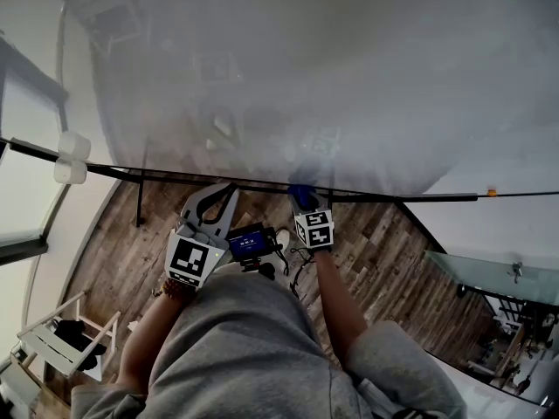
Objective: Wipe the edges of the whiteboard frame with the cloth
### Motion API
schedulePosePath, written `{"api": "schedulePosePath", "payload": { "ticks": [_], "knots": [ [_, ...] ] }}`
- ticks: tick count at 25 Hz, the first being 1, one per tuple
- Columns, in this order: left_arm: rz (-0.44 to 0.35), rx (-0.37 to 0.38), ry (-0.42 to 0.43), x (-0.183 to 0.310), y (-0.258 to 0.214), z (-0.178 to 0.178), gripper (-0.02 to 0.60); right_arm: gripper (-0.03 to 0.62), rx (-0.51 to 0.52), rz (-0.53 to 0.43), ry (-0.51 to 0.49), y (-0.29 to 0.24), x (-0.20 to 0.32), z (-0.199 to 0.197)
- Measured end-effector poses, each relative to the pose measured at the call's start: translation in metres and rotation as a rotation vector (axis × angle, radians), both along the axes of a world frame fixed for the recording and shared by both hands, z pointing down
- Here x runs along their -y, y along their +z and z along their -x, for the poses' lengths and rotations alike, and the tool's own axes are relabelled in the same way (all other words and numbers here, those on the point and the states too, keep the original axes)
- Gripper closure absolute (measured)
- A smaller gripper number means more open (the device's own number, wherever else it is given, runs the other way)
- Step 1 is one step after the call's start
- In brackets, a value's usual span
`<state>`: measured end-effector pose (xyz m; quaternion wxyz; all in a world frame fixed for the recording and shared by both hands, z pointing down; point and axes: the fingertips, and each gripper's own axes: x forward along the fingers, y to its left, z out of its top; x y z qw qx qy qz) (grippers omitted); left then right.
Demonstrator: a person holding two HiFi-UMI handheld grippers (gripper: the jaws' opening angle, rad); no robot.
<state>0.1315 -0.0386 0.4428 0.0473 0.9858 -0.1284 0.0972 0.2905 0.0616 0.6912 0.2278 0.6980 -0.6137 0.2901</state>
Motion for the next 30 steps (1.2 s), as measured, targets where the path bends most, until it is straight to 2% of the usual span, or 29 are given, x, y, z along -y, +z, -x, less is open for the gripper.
{"api": "schedulePosePath", "payload": {
  "ticks": [14,22,26,30],
  "knots": [
    [-0.001,-0.003,-0.034,0.019,0.002,0.036,0.566,0.487,0.011,-0.014,-0.033,-0.001,0.028,0.036],
    [-0.006,0.014,-0.055,0.018,0.0,0.061,0.566,0.487,0.016,-0.016,-0.019,-0.002,0.04,0.051],
    [0.005,0.053,-0.114,0.022,0.01,0.076,0.566,0.487,0.031,-0.01,-0.018,-0.001,0.045,0.059],
    [0.024,0.064,-0.186,0.018,0.02,0.087,0.566,0.487,0.046,-0.017,-0.069,-0.002,0.047,0.067]
  ]
}}
